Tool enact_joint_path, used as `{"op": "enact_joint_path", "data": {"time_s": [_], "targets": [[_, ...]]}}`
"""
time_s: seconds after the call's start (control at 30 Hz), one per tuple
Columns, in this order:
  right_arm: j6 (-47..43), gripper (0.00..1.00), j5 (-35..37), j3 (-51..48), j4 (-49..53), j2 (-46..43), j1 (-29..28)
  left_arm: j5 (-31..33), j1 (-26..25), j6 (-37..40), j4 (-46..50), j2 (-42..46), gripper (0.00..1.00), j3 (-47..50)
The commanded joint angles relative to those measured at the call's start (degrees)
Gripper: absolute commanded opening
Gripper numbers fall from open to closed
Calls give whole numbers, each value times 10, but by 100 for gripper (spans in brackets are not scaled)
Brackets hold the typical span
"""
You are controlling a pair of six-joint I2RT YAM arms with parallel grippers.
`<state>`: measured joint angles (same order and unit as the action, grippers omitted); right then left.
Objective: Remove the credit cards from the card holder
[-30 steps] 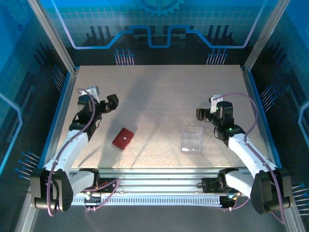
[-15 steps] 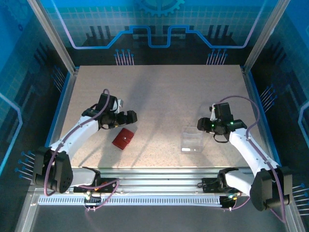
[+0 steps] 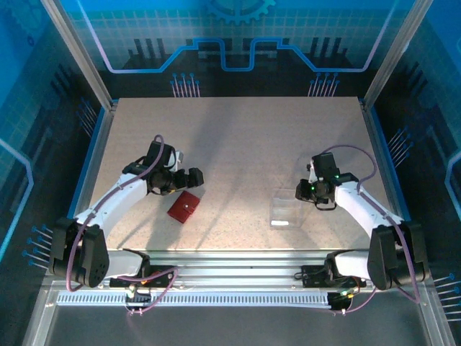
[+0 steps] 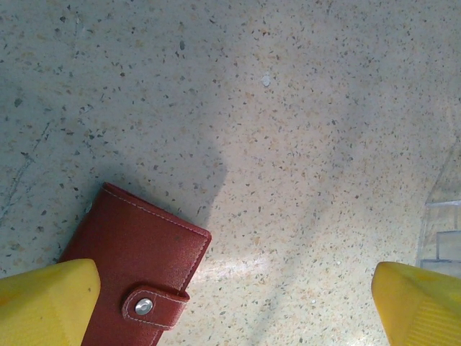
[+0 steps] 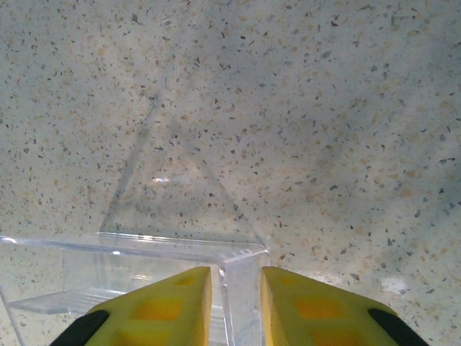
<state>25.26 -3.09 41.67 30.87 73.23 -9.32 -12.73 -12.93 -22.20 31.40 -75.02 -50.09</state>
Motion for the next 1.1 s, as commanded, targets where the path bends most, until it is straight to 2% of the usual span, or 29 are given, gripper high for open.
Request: {"op": "enact_joint_path", "data": {"time_s": [0.0, 0.27, 0.5, 0.67, 0.83, 1.07], "targets": [[-6, 22, -1, -3, -14, 9, -3, -1, -1, 4, 6, -1, 98, 6], [-4, 12, -1, -10, -23, 5, -4, 4, -1, 9, 6, 3, 98, 2], [-2, 9, 8, -4, -13, -10, -11, 8, 0, 10, 8, 7, 98, 4], [6, 8, 37, 35, 6, -10, -40, 20, -1, 4, 9, 15, 99, 11], [27, 6, 61, 113, 13, 44, -85, 51, -1, -3, 21, 6, 99, 19], [60, 2, 75, 259, 12, 178, -148, 36, -1, -17, 19, -13, 99, 46]]}}
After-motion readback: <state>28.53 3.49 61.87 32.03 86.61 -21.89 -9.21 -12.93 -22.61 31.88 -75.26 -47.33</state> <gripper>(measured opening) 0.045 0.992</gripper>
